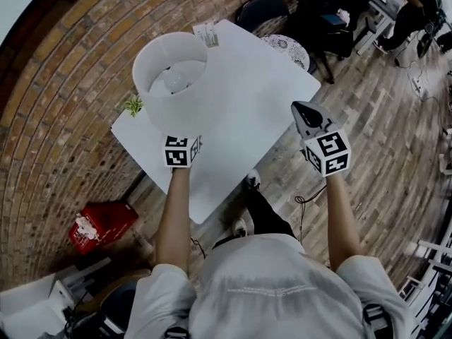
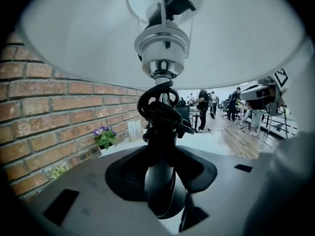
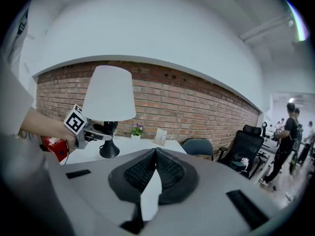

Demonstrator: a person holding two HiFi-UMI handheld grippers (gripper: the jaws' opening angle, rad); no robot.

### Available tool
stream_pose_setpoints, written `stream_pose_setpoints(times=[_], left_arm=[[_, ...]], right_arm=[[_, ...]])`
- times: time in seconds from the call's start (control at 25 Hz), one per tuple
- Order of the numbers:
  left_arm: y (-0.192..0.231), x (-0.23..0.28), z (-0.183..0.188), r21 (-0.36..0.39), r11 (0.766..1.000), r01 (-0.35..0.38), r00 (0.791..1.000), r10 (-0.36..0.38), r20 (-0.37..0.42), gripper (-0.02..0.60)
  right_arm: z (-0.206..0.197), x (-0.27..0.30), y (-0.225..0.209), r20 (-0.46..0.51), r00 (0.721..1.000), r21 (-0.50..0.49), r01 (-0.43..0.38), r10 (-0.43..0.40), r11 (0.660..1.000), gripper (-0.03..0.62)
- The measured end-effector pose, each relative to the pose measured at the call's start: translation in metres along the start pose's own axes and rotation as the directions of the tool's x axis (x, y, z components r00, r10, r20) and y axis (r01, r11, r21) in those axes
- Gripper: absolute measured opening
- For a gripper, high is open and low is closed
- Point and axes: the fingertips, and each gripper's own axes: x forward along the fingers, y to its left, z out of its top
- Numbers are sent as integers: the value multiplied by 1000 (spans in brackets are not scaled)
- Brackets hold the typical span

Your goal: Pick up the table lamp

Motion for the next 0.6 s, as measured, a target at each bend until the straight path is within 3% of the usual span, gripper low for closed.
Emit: stream_pose_setpoints(times=[0.6], left_arm=[[-43,-155,12,11,1000,-14,998,14,60,152]], right_arm=[[31,-98,84,95,995,-39,27,-23,999,2]])
